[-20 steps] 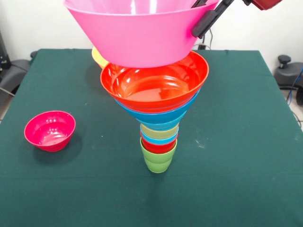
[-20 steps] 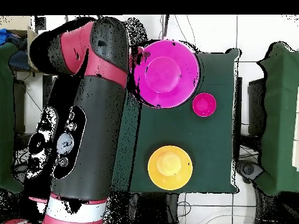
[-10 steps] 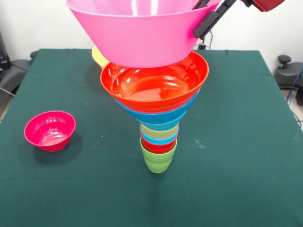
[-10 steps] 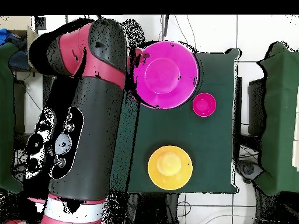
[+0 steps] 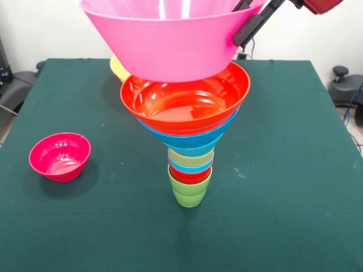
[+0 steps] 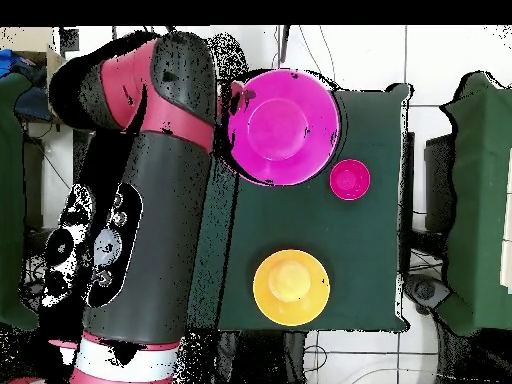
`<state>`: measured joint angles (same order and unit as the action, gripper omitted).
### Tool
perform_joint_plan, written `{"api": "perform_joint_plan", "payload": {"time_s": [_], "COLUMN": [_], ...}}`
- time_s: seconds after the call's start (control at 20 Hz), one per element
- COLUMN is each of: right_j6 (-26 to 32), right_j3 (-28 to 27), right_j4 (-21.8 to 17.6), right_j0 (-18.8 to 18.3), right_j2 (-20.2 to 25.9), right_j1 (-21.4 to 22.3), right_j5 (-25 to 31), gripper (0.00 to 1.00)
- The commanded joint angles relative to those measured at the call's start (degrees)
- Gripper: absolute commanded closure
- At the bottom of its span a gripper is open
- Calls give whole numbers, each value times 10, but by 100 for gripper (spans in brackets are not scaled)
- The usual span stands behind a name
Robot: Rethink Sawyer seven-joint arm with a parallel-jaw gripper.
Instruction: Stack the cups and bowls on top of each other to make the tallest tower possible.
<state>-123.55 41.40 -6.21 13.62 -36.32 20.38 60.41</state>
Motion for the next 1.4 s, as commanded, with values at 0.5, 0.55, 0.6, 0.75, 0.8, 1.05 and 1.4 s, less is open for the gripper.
{"api": "perform_joint_plan", "payload": {"time_s": [0.5, 0.55, 0.6, 0.75, 0.8, 1.05, 1.4], "right_j6": [21, 20, 19, 16, 15, 8, 5], "right_j3": [70, 69, 70, 70, 71, 78, 82], "right_j4": [-47, -47, -47, -47, -47, -51, -52], "right_j0": [20, 20, 21, 21, 22, 24, 23], "right_j2": [36, 35, 34, 32, 32, 27, 24], "right_j1": [-5, -6, -6, -9, -9, -11, -13], "right_j5": [-57, -58, -59, -62, -63, -74, -85], "gripper": [100, 100, 100, 100, 100, 100, 100]}}
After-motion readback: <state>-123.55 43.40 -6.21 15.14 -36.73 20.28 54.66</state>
